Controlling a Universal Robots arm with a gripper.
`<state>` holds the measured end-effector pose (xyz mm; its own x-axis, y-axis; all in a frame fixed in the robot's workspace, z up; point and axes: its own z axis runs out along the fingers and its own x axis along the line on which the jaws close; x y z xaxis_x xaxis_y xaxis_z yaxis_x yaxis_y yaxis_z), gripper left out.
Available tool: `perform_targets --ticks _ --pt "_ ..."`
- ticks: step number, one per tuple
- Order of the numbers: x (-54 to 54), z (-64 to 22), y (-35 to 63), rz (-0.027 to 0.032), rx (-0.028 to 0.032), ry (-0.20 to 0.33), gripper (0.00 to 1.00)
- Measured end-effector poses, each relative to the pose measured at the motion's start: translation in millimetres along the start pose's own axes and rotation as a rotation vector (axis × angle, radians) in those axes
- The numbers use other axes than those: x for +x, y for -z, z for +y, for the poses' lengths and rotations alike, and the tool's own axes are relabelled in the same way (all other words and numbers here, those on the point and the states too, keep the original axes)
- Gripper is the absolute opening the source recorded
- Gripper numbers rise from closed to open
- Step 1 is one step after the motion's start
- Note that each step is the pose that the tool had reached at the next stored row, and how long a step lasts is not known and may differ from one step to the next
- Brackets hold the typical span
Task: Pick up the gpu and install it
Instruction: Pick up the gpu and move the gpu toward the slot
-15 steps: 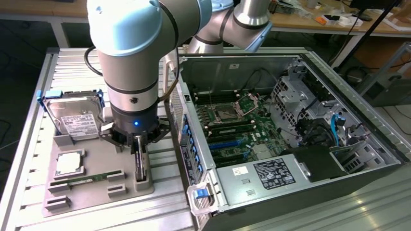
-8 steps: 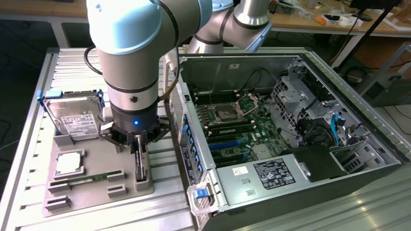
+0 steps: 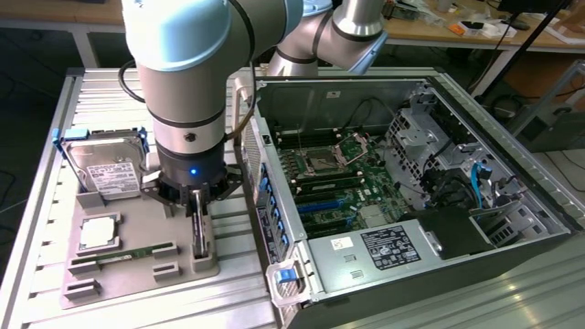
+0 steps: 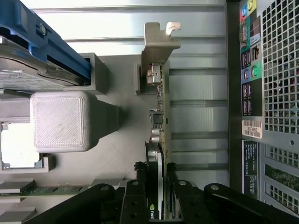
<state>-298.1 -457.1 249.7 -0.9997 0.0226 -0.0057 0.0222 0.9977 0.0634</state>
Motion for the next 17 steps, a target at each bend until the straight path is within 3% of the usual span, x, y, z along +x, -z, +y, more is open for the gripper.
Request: perform_targets --ticks 17 --pt "-0.1 0.7 11.2 0.0000 0.0000 0.000 0.27"
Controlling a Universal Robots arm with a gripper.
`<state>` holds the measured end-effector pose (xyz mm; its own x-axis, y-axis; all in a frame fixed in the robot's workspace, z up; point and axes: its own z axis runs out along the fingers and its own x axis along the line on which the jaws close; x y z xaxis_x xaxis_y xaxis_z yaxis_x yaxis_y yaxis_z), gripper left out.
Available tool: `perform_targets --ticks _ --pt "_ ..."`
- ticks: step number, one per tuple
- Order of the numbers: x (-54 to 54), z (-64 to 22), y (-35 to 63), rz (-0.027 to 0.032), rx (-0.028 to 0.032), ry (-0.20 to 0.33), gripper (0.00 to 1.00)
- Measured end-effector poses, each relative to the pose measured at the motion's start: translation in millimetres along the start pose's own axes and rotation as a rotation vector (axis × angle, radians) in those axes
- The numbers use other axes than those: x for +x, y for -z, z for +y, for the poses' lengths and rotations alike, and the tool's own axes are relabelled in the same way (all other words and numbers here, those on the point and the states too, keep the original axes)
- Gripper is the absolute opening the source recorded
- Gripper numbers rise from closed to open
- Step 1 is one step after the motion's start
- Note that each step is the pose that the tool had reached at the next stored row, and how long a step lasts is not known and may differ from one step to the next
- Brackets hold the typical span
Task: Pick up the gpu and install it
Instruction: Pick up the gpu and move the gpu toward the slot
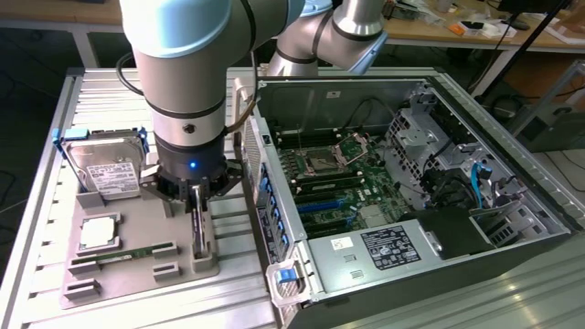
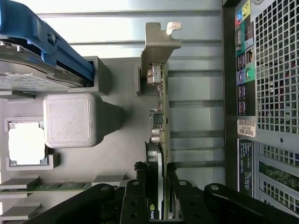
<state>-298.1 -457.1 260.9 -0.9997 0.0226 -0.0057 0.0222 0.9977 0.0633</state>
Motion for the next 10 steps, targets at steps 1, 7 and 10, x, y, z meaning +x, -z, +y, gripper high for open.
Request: perform_targets --ticks 1,7,10 --pt "0.0 0.0 0.7 0.0000 0.0000 0.000 0.27" --pt "0.0 0.3 4.2 0.0000 0.0000 0.000 0.27" --pt "0.0 0.4 5.7 0.0000 0.0000 0.000 0.27"
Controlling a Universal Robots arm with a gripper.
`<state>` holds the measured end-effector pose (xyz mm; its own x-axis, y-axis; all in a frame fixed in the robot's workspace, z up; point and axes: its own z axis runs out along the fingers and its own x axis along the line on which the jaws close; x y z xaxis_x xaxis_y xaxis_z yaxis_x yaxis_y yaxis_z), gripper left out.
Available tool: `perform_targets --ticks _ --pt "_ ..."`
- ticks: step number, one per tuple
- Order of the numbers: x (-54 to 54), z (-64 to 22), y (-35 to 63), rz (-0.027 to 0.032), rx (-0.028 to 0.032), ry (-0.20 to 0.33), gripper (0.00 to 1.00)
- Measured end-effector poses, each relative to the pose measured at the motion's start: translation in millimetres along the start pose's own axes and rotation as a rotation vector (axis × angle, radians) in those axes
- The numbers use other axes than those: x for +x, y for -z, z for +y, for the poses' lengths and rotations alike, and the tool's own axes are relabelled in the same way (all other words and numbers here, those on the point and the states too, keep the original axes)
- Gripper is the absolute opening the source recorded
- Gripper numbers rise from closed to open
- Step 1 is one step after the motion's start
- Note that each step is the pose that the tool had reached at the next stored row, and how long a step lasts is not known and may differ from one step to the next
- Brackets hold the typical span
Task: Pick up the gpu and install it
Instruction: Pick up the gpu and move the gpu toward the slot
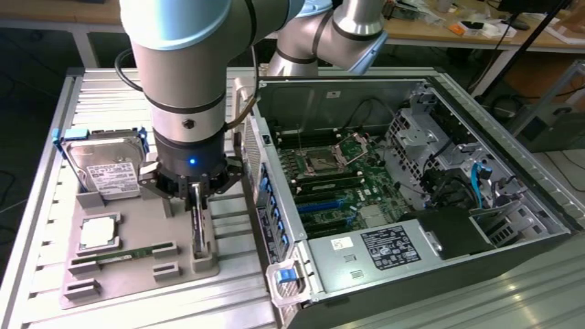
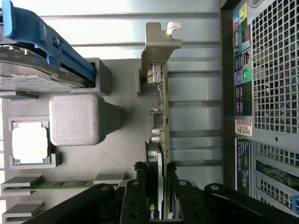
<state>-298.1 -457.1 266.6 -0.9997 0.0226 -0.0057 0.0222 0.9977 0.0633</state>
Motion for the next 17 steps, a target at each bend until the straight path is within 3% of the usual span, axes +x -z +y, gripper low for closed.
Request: perform_targets --ticks 17 --pt "0.0 0.7 10.6 0.0000 0.0000 0.000 0.27"
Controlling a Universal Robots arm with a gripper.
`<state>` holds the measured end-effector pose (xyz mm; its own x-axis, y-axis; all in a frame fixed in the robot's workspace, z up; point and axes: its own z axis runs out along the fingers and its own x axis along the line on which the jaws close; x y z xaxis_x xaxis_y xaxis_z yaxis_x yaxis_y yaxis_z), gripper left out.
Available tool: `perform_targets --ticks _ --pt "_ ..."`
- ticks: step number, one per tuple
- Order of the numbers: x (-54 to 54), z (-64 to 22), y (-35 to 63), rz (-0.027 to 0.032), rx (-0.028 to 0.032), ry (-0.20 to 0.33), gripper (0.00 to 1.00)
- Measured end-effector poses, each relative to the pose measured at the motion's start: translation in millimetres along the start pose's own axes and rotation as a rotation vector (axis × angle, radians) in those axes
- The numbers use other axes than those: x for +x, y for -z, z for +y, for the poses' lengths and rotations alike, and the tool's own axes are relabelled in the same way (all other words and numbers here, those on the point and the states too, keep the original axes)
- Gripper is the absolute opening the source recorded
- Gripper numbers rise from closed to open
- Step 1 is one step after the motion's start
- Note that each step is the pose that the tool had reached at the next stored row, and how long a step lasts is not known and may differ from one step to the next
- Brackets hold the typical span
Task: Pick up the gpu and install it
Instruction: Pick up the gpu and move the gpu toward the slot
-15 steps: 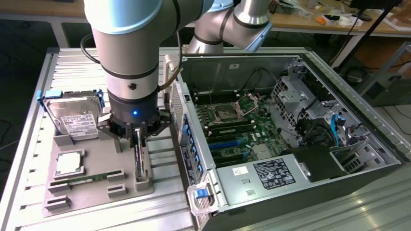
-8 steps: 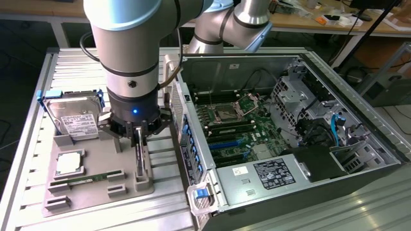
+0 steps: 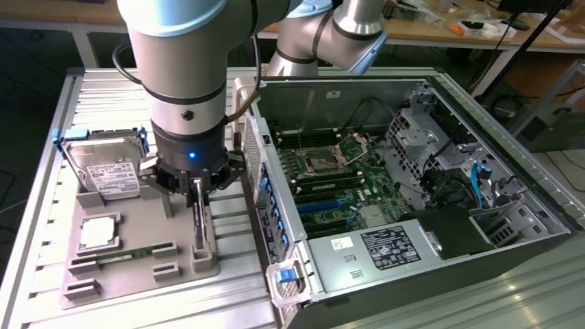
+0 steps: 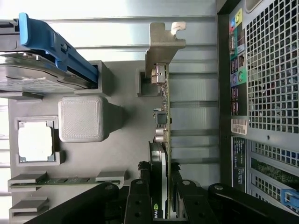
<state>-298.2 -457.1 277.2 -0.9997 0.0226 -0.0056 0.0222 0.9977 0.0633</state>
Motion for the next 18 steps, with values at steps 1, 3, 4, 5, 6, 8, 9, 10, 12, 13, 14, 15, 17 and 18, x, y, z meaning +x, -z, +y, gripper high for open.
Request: perform_targets --ticks 1,3,4,5,6,8,9,10,12,13,14,15,17,18 --pt "0.0 0.1 1.0 -0.0001 0.0000 0.000 0.27" --pt "0.0 0.2 2.3 0.0000 -0.0001 0.000 0.27" --pt "0.0 0.2 3.1 0.0000 0.0000 0.000 0.27" --pt "0.0 0.3 3.8 -0.0001 0.0001 0.000 0.27" --pt "0.0 0.3 4.6 -0.0002 0.0000 0.000 0.27" --pt "0.0 0.4 5.9 0.0000 -0.0001 0.000 0.27" --pt "0.0 0.4 6.5 -0.0001 -0.0001 0.000 0.27" --pt "-0.1 0.5 7.3 0.0000 0.0000 0.000 0.27" --pt "-0.1 0.6 9.0 0.0000 0.0000 0.000 0.27" --pt "-0.1 0.6 9.8 0.0000 0.0000 0.000 0.27" --pt "-0.1 0.7 10.4 0.0000 0.0000 0.000 0.27" --pt "-0.1 0.7 10.9 0.0000 0.0000 0.000 0.27" --pt "-0.1 0.8 11.9 0.0000 0.0000 0.000 0.27" --pt "-0.1 0.8 12.4 0.0000 0.0000 0.000 0.27"
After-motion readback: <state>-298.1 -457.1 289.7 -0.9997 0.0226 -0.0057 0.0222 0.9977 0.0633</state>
